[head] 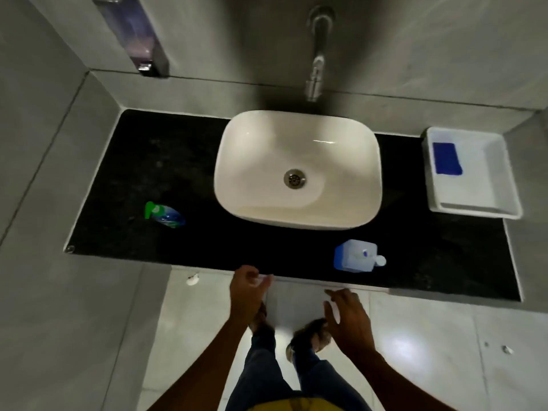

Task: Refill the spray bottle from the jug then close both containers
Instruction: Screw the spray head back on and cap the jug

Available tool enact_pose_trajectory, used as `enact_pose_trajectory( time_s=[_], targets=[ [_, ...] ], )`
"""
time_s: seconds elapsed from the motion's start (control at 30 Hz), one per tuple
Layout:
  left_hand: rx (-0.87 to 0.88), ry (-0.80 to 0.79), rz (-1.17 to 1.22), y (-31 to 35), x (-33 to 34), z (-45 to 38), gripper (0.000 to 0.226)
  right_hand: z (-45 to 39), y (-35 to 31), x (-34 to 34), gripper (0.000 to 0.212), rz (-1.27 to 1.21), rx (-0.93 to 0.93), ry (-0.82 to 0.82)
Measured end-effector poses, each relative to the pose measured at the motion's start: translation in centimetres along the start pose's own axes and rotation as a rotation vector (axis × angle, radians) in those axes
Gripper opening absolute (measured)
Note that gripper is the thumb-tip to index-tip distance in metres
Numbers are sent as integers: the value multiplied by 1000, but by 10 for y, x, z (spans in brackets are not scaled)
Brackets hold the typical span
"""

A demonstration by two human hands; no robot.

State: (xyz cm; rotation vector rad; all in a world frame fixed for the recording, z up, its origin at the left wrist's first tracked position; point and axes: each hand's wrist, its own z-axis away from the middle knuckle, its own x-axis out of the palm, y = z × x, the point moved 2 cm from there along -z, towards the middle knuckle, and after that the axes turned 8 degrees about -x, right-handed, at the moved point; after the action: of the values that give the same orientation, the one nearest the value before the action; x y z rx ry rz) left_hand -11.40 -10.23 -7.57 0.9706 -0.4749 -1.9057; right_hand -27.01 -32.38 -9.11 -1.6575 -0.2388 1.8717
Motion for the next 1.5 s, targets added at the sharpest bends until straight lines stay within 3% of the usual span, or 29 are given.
enact_pose_trajectory(
  time_s=[0.13,0.3,0.43,0.53,0.6,0.7,0.83,1.0,1.2,1.5],
  targets=[
    [229,-299,-104,46,66,29,72,-2,43,-36,49,-27,169,142],
    [336,-394,-166,94,120,45,96,-51,58,-66,64,-156,243,188],
    [366,-363,-197,116,143,42,91,-77,67,-71,57,-64,219,56],
    [390,-339,-273,125,150,38,87,-80,76,-69,36,-77,200,66],
    [415,-361,-281,125,150,35,86,-78,77,-70,29,-200,237,155],
    [433,-388,-277,123,149,30,84,-72,71,-82,39,-478,310,374],
    [429,-423,-266,123,148,25,80,-61,52,-101,31,-582,203,544],
    [409,-465,-259,124,144,25,72,-62,24,-117,31,-530,35,613],
    [491,-443,-353,124,140,21,69,-67,2,-113,37,-253,-122,468],
    [529,-459,-473,124,141,15,69,-58,-13,-110,38,-184,-40,540]
  ],
)
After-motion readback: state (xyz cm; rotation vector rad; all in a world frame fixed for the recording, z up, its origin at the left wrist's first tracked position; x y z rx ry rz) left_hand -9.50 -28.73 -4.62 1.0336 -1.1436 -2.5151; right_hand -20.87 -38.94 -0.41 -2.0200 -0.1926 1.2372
